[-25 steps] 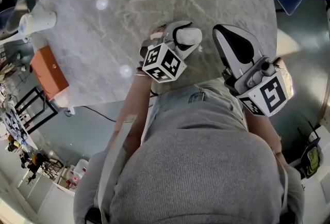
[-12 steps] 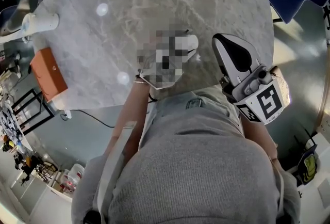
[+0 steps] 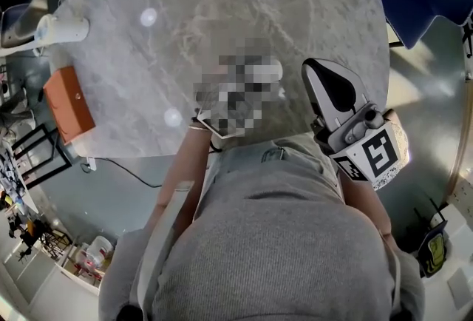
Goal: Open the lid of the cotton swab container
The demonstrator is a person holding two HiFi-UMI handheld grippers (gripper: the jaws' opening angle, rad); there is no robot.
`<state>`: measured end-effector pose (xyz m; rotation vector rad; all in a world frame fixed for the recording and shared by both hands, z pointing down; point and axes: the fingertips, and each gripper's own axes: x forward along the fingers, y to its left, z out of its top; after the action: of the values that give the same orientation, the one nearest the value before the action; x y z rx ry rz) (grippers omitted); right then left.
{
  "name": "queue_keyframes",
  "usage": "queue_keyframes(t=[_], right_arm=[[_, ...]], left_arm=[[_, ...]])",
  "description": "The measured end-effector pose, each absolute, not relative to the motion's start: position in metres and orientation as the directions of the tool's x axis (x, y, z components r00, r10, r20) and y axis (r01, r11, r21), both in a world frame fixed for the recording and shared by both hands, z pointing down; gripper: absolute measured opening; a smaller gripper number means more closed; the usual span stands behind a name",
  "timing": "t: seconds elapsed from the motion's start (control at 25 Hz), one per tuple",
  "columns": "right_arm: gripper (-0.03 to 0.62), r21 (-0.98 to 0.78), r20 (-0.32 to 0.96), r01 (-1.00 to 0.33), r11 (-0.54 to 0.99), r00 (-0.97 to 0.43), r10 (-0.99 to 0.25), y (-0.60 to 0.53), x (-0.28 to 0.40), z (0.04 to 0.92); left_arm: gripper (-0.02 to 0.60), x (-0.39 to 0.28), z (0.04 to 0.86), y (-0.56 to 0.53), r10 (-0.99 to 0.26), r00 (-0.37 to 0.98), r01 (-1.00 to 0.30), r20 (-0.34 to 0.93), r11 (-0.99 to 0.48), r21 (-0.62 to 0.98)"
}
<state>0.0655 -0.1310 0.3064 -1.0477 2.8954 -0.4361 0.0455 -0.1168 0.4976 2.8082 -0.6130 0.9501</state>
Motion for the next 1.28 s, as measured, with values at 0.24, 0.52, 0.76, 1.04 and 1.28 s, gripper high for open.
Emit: queue_keyframes(t=[0.24,0.52,0.76,1.04,1.28], right_arm=[[0.002,-0.265,0.054,-0.609,0.747,-0.783,-0.619,-0.134,0.063,0.304],[0.002,-0.263,0.050,-0.595,0.760,-0.795,-0.605,-0.135,0.061,0.302],[0.002,-0.260,0.044,-0.580,0.772,-0.806,-0.591,-0.138,0.058,0.301],[0.002,-0.251,0.041,-0.571,0.782,-0.813,-0.580,-0.138,0.057,0.297],[0.002,-0.245,0.038,-0.572,0.783,-0.812,-0.582,-0.138,0.056,0.295]], left_arm=[[0.253,0.046,0.484,-0.118,-0.348,0.727,-0.419,0.592,-0.908,-0.020],[0.253,0.046,0.469,-0.116,-0.362,0.724,-0.434,0.587,-0.900,-0.020],[0.252,0.044,0.450,-0.124,-0.386,0.721,-0.447,0.575,-0.894,-0.039],[0.252,0.042,0.437,-0.122,-0.384,0.719,-0.443,0.580,-0.895,-0.043],[0.252,0.040,0.428,-0.118,-0.372,0.722,-0.432,0.583,-0.901,-0.040]])
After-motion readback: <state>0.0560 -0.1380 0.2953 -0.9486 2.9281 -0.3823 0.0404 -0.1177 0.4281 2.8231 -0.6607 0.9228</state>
